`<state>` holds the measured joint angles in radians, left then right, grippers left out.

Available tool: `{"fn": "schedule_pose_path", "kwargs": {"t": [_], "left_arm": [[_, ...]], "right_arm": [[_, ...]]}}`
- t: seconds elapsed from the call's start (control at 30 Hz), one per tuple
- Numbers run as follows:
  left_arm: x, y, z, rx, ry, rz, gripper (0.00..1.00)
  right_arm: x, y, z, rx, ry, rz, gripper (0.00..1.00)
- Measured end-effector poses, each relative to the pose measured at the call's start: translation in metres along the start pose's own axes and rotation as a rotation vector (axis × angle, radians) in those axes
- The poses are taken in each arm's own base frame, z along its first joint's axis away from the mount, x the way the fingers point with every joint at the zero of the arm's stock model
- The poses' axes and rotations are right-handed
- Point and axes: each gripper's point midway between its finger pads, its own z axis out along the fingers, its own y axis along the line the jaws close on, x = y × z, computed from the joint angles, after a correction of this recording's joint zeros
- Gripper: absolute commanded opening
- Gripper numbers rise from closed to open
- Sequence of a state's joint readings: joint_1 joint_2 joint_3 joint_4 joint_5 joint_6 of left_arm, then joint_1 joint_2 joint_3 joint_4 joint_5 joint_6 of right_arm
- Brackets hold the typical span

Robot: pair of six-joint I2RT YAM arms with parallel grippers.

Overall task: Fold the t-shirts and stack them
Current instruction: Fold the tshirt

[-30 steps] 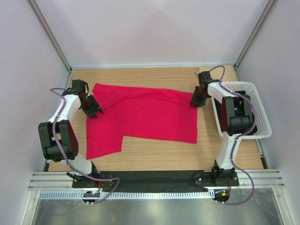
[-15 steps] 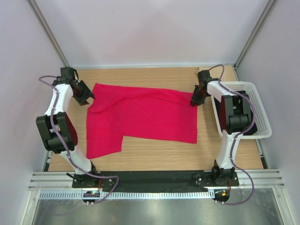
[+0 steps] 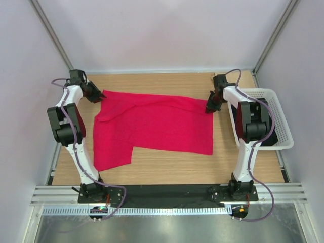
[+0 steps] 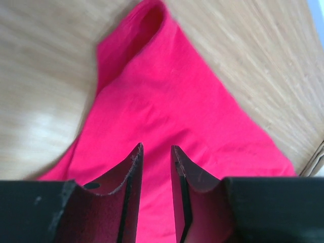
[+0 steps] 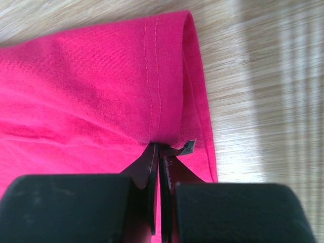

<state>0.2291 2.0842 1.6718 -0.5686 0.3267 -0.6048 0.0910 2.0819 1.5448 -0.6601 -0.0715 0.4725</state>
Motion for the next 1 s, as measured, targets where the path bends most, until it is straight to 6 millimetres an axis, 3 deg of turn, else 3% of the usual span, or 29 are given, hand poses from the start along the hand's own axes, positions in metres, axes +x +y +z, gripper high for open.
{"fn": "schedule_pose_path", "kwargs": {"t": [0.23, 0.37, 0.47, 0.6, 0.83, 1.0], "left_arm": [[-0.010, -0.006, 0.033, 0.011, -0.015, -0.027, 0.29], [-0.018, 0.003, 0.051, -0.073, -0.015, -0.039, 0.28], [-0.011, 0.018, 0.059, -0.153, 0.006, -0.050, 0.28], [-0.008, 0.024, 0.060, -0.209, 0.024, -0.054, 0.28], [-0.007, 0.028, 0.061, -0.257, 0.039, -0.027, 0.28], [-0.007, 0.029, 0.061, -0.270, 0.056, -0.007, 0.27]], "right_arm": [[0.002, -0.002, -0.001, 0.005, 0.010, -0.002, 0.01], [-0.005, 0.000, -0.010, 0.008, 0.009, -0.001, 0.01], [-0.015, 0.003, -0.020, 0.003, -0.003, 0.005, 0.01], [-0.023, 0.002, -0.028, 0.006, -0.012, 0.015, 0.01], [-0.023, -0.029, -0.031, 0.091, 0.008, 0.013, 0.01], [-0.031, -0.037, -0.030, 0.124, 0.001, -0.018, 0.01]]}}
